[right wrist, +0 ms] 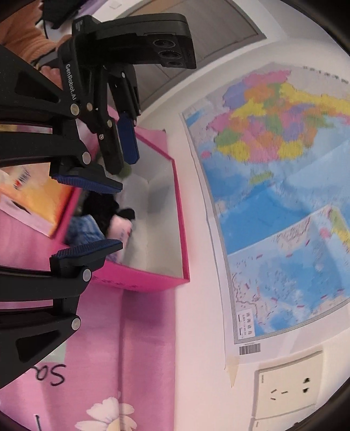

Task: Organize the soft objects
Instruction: 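Carry the tissue pack into the pink box and open the right gripper, then reach the right gripper to the beige teddy bear and grasp it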

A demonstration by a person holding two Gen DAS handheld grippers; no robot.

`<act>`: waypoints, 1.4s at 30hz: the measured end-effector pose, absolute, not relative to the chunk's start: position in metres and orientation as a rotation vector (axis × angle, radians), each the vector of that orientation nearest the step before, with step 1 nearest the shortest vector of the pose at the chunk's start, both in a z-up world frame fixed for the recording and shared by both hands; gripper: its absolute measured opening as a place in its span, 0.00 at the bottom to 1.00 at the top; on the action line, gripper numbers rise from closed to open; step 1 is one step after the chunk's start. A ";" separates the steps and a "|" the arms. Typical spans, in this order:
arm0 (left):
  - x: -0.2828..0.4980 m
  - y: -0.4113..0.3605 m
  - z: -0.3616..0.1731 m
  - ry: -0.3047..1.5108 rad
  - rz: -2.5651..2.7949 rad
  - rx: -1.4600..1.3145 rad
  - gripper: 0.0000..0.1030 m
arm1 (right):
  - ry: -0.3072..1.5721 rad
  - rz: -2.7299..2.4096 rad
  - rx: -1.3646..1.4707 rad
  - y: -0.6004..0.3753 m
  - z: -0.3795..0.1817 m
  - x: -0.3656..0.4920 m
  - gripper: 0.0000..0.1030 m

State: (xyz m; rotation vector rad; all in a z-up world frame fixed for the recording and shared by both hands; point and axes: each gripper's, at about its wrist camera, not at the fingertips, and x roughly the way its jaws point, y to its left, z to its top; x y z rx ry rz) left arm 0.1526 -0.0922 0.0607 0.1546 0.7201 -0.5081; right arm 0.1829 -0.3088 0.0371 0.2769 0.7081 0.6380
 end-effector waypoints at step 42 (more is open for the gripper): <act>0.029 -0.029 -0.029 0.925 -0.618 -0.029 0.40 | 0.986 0.781 0.157 -0.266 -0.062 0.030 0.46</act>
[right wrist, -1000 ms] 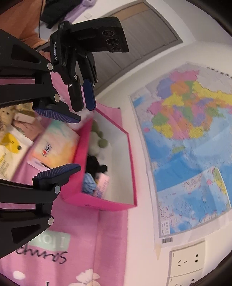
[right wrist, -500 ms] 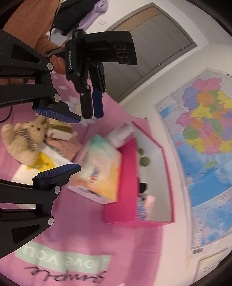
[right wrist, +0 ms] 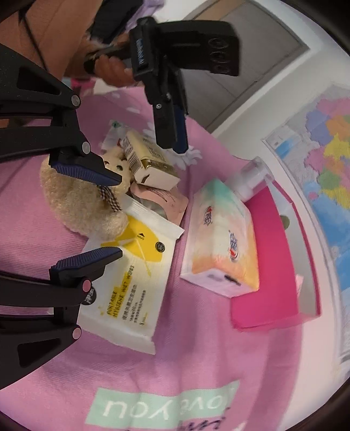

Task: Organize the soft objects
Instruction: 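Reach the right gripper to the beige teddy bear and grasp it, then lift the teddy bear and carry it over the pink box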

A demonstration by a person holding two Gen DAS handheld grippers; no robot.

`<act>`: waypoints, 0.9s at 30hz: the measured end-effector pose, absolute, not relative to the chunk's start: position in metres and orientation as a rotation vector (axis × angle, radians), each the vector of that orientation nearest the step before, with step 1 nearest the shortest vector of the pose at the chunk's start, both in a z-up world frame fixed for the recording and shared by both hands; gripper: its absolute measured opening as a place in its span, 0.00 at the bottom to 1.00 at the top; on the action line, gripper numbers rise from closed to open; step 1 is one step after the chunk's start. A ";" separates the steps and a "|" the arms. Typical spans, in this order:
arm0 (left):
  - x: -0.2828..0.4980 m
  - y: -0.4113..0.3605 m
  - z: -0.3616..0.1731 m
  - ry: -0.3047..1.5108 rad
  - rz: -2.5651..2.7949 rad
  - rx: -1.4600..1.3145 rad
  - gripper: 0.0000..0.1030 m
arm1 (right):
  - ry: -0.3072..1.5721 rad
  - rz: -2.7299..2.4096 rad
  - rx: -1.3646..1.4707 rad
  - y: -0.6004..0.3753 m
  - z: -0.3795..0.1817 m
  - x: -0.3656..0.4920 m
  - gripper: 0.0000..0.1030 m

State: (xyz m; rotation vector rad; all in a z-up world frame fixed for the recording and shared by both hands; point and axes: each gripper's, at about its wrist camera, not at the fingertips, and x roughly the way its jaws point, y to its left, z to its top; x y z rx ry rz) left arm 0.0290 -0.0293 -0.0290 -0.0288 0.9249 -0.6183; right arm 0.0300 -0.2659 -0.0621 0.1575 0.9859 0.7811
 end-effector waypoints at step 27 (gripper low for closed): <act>0.017 -0.108 -0.052 1.032 -0.864 0.028 0.50 | 0.899 0.610 0.366 -0.342 -0.058 0.045 0.18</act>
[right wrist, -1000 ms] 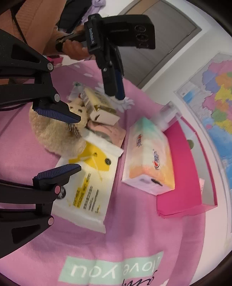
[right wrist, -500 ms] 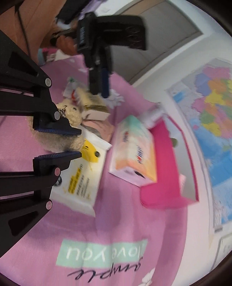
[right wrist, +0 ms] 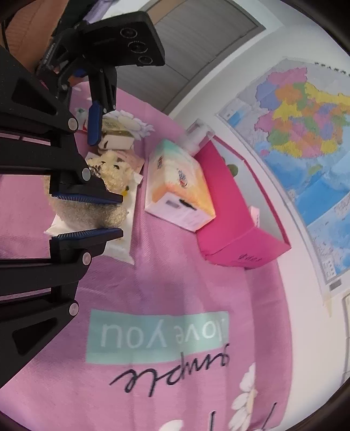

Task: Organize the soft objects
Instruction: 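Lift the teddy bear and carry it over the pink box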

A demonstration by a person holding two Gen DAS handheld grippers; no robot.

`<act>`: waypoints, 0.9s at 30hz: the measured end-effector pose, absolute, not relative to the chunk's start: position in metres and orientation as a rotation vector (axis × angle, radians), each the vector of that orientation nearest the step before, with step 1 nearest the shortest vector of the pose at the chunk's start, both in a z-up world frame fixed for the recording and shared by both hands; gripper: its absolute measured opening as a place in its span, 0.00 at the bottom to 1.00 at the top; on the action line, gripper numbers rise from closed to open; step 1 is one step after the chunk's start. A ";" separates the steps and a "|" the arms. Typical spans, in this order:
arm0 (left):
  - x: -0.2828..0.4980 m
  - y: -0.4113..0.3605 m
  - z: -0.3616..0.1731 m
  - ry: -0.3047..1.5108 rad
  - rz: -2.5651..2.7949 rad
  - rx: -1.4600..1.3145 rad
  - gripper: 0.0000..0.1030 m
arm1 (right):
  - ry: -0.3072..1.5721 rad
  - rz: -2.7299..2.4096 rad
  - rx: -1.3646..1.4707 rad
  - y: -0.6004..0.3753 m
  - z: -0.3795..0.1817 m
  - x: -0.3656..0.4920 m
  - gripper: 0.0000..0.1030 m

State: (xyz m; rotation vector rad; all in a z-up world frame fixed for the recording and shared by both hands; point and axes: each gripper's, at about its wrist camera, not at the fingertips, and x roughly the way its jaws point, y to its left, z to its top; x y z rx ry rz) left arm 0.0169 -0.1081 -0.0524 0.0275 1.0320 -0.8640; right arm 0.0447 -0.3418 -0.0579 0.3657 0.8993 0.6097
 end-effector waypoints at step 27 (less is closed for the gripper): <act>0.062 -0.089 0.045 0.800 -0.739 -0.012 0.49 | 0.659 0.737 0.312 -0.323 0.033 0.070 0.18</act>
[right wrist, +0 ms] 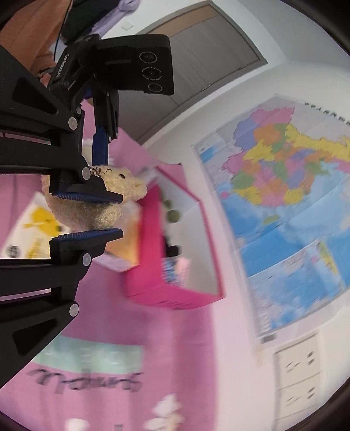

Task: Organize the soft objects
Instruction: 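Lift the teddy bear and carry it over the pink box, then lower the teddy bear into the box and open the right gripper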

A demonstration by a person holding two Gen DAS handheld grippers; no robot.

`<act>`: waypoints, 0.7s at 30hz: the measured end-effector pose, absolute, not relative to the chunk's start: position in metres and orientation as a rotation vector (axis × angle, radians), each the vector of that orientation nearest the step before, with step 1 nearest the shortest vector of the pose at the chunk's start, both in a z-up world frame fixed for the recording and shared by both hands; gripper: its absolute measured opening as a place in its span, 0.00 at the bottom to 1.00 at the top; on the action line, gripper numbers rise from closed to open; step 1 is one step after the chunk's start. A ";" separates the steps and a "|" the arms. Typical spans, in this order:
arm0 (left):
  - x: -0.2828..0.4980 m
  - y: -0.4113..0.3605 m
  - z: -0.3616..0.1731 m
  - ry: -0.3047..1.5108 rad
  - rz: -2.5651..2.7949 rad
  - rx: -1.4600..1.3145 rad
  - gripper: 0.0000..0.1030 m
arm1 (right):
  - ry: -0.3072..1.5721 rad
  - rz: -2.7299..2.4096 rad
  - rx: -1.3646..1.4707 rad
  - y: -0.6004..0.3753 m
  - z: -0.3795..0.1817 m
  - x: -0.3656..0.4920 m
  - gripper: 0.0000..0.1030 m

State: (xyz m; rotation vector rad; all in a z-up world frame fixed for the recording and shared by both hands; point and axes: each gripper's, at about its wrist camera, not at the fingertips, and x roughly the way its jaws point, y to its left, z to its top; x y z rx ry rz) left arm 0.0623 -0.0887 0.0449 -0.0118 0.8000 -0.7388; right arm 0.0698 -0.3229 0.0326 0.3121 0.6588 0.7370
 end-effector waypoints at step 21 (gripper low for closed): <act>0.174 -0.079 0.037 0.873 -0.471 0.038 0.49 | 0.674 0.696 0.249 -0.261 0.041 0.209 0.18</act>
